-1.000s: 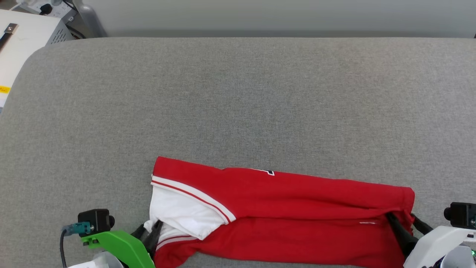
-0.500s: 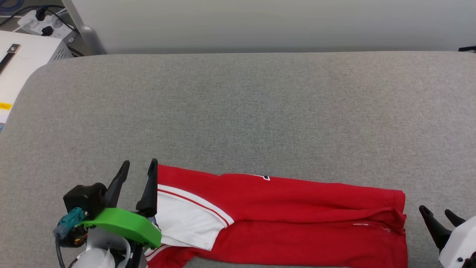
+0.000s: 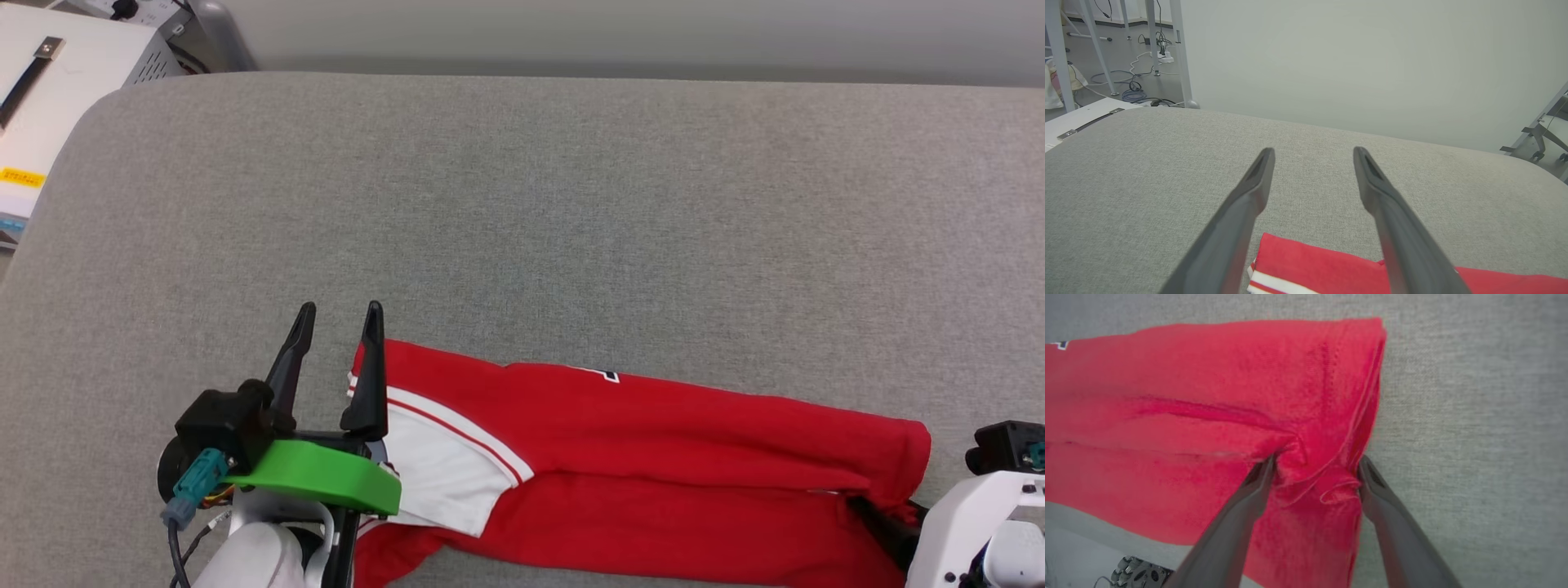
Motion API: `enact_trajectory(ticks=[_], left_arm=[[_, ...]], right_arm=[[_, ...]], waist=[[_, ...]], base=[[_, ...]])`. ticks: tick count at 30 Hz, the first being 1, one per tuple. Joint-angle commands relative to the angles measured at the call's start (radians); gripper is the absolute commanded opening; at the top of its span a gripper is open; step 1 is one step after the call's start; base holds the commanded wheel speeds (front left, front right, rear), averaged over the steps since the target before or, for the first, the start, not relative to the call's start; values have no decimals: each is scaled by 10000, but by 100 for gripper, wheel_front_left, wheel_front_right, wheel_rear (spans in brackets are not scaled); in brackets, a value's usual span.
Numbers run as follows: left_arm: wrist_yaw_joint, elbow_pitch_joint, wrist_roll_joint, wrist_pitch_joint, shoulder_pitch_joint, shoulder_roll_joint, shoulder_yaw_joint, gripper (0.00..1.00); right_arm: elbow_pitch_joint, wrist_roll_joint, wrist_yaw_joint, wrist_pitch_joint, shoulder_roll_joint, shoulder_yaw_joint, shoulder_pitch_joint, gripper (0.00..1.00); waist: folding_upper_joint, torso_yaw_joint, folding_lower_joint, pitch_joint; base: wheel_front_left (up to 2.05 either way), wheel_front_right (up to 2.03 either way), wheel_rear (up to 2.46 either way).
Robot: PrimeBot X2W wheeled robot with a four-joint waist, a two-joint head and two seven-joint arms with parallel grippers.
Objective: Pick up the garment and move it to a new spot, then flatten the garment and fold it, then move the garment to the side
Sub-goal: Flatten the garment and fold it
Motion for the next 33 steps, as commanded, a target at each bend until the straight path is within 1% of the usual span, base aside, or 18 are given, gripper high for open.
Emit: enact_trajectory(ticks=[1,3,4,5,6,7,13,21,27,33], left_arm=[[77,-56,174,-78,-197,-31,-16,100],[121,-72,201,-93,-199,-58,21,100],[145,-73,215,-100,-196,-55,50,100],[165,-69,231,-104,-196,-48,71,100],[177,-71,244,-110,-197,-45,90,100],[184,-73,249,-114,-196,-44,107,100],[221,-23,347,-129,-196,100,210,100],[314,73,376,27,96,355,217,100],[443,21,404,149,301,562,273,100],[479,41,333,229,499,593,223,100]], right_arm=[[129,128,-6,99,61,116,36,100],[295,226,-6,243,110,248,68,100],[392,269,-6,344,142,303,81,98],[461,306,-6,432,162,356,85,48],[518,356,-6,511,188,415,75,25],[553,384,-6,544,203,442,52,0],[574,538,-6,598,119,581,-248,0],[371,672,-6,565,-314,318,-532,0],[223,577,-6,821,-679,-530,-545,0],[229,425,-6,1301,-907,-1845,-329,0]], waist=[[0,148,1,171],[0,172,1,224],[0,174,1,247],[0,173,1,259],[0,167,1,272],[0,155,1,276],[0,64,1,134],[0,-209,1,-457],[0,-472,1,-758],[0,-657,1,-961]], base=[[0,0,0],[0,0,0],[0,0,0],[0,0,0],[0,0,0],[0,0,0],[0,0,0],[0,0,0],[0,0,0],[0,0,0]])
